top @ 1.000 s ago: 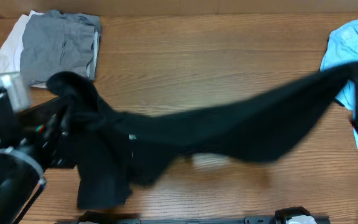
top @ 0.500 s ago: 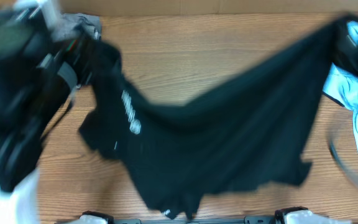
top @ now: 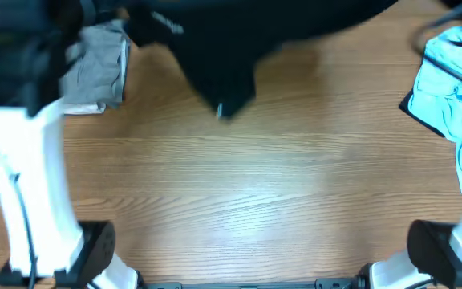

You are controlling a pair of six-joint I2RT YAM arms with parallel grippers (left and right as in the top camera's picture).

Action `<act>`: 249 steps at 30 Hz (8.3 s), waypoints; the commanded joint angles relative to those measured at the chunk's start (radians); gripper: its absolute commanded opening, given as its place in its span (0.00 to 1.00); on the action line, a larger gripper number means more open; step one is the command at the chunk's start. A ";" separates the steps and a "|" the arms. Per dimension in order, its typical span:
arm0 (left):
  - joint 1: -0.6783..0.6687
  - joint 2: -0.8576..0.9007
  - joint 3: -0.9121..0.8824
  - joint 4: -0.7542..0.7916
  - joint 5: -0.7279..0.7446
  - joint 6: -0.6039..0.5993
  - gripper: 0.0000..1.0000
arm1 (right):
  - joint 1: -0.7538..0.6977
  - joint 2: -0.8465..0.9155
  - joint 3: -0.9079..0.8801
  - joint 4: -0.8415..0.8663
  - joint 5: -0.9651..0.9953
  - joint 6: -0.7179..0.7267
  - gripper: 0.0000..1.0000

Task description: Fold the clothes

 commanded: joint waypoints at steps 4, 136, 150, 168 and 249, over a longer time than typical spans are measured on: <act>0.006 -0.045 0.054 -0.204 0.028 0.022 0.27 | -0.074 -0.045 0.036 -0.170 -0.134 -0.025 0.04; -0.325 0.173 -1.053 -0.210 -0.073 -0.199 0.04 | -0.042 0.049 -1.323 0.149 -0.012 0.072 0.04; -0.249 -0.051 -1.033 -0.328 -0.151 -0.217 0.04 | -0.197 0.040 -0.917 -0.180 0.020 0.008 0.04; -0.264 -0.057 -1.033 -0.417 -0.027 -0.139 0.04 | -0.225 -0.214 -0.917 -0.371 0.074 -0.018 0.04; -0.288 0.174 -1.068 0.179 0.199 0.067 0.76 | -0.120 0.386 -1.150 0.700 0.303 0.010 0.05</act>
